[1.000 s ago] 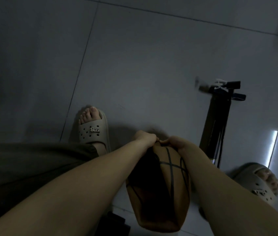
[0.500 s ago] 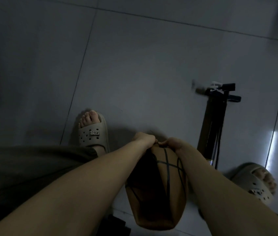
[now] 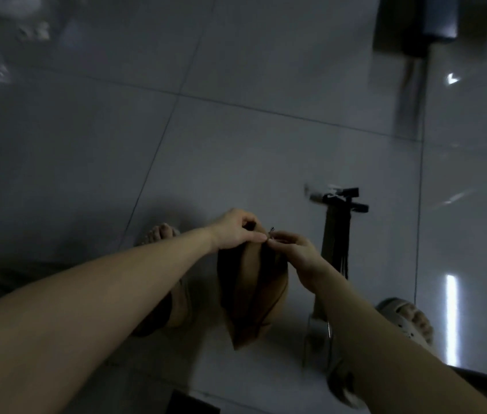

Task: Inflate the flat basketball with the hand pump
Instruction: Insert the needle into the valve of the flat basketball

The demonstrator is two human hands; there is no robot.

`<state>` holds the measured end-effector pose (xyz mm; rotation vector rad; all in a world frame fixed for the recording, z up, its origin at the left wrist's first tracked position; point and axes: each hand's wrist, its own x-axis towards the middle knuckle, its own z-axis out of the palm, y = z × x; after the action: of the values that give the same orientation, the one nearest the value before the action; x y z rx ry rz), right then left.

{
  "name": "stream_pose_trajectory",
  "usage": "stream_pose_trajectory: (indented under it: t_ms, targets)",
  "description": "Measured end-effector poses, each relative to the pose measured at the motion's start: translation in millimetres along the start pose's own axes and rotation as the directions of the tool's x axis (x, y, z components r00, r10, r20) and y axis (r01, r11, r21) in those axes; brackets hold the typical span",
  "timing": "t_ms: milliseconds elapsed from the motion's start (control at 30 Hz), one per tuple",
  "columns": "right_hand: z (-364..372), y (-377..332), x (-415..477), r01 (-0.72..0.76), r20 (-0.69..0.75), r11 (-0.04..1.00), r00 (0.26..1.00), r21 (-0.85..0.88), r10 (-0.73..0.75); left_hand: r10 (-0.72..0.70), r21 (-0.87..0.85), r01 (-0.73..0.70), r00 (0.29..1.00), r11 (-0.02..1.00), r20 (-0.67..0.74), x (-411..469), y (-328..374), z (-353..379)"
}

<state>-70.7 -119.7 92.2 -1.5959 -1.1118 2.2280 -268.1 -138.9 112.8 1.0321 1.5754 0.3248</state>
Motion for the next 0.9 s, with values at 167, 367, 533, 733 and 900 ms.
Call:
stream_pose_trajectory:
  t_ms: [167, 367, 533, 733, 900]
  targets:
    - [-11, -13, -10, 0.085, 0.008, 0.996, 0.996, 0.007, -0.085, 0.173, 0.306, -0.191, 0.981, 0.933, 0.083, 6, 37, -11]
    - [8, -11, 0, 0.165, -0.071, 0.986, 0.984, 0.037, -0.162, 0.263, 0.716, -0.316, 0.946, 0.623, 0.188, 30, 75, -22]
    - [-20, 5, 34, -0.032, -0.263, 0.962, 0.964, -0.27, -0.042, 0.364, 0.857, -0.354, 0.906, 0.376, 0.215, 54, 58, 2]
    - [-113, 6, 50, -0.27, -0.619, 0.835, 0.778, -0.48, -0.105, 0.311, 0.753, -0.29, 0.943, 0.59, 0.119, 85, 35, 17]
    - [-129, 17, 63, -0.367, -0.576, 0.753, 0.817, -0.547, -0.019, 0.321, 0.725, -0.336, 0.932, 0.601, 0.165, 92, 35, 9]
